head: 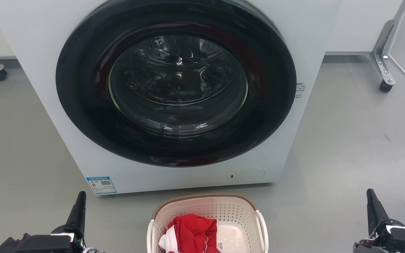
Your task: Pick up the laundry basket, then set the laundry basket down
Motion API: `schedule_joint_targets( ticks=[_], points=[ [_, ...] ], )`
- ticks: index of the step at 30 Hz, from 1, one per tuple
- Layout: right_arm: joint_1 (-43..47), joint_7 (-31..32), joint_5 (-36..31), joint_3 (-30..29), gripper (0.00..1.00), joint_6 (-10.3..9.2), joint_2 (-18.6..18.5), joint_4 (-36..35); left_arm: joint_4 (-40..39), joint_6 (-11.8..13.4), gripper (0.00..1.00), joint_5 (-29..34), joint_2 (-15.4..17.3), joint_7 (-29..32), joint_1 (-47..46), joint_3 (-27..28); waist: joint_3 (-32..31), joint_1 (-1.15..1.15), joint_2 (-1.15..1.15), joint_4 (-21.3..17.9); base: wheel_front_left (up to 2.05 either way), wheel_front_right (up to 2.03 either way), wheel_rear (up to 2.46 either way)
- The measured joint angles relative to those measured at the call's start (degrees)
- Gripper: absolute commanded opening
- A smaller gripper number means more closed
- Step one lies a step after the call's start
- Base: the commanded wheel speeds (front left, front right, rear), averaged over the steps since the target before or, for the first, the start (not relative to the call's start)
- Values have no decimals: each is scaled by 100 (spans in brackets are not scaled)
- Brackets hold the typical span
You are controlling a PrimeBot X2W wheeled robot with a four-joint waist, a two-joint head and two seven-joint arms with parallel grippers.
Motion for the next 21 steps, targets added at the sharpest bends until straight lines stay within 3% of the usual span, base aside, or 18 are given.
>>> schedule_joint_targets(
  ticks=[21],
  points=[
    [0,0,0,0,0,0,1,2,7,-43,0,0,0,0,0,0,-1,0,0,0,0,0,0]
  ],
)
